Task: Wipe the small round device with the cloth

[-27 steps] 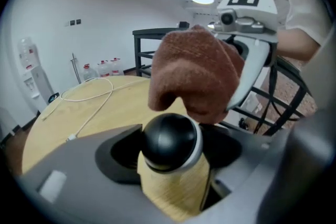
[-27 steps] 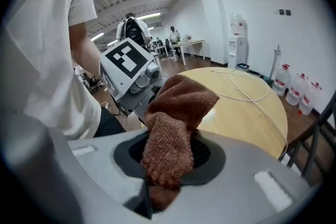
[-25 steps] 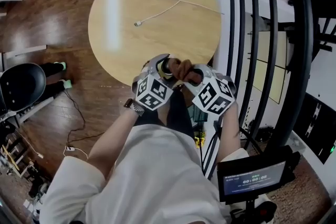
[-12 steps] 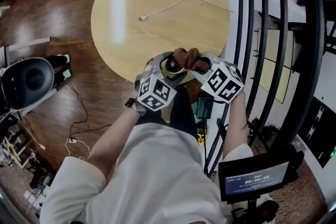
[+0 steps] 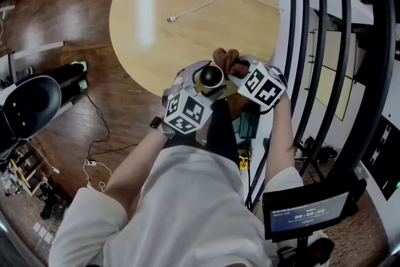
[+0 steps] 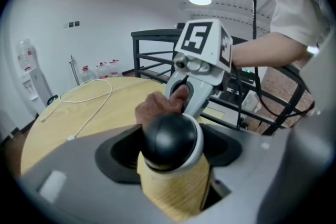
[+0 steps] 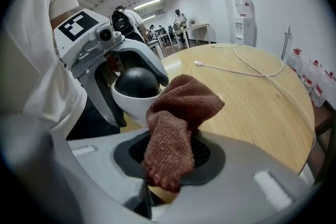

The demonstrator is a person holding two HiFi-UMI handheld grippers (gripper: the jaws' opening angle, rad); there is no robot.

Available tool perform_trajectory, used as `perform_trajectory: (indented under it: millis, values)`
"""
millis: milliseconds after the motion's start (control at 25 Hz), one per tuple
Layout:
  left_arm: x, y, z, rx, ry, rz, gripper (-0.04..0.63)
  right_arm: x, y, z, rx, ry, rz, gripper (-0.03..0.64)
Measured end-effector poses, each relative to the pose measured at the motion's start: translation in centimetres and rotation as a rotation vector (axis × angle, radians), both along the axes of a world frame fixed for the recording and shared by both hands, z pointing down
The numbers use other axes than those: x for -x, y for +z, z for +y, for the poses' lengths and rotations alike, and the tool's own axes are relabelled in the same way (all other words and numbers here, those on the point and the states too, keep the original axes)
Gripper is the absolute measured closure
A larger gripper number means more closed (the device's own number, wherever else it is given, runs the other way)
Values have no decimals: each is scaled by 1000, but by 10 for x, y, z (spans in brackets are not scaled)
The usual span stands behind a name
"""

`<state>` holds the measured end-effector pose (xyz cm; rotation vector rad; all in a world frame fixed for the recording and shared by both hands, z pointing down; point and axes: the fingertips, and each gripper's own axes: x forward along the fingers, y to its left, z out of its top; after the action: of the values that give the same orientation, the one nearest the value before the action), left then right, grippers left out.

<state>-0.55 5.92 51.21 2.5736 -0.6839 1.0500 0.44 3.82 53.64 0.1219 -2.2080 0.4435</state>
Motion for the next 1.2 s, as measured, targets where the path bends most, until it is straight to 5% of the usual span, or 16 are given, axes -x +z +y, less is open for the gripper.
perform_trajectory:
  millis: [240, 400, 600, 760, 920, 1080, 1200]
  values:
    - [4, 2, 1, -13, 38, -9, 239, 4, 16, 2, 11, 24, 27, 515]
    - [16, 4, 17, -32, 231, -35, 207, 9, 8, 3, -58, 81, 76, 515]
    - [20, 15, 13, -58, 431, -62, 192, -9, -5, 12, 24, 343, -70, 515]
    - [8, 30, 13, -76, 534, -66, 208, -24, -16, 27, 69, 429, -150, 515]
    - [3, 40, 3, -108, 462, -78, 238, -38, -25, 24, 64, 486, -188, 515]
    - [2, 39, -5, -151, 261, -114, 236, -39, -57, 17, 33, 487, -238, 515]
    - [4, 38, -11, -125, 105, -137, 238, -27, -72, 14, 30, 393, -225, 515]
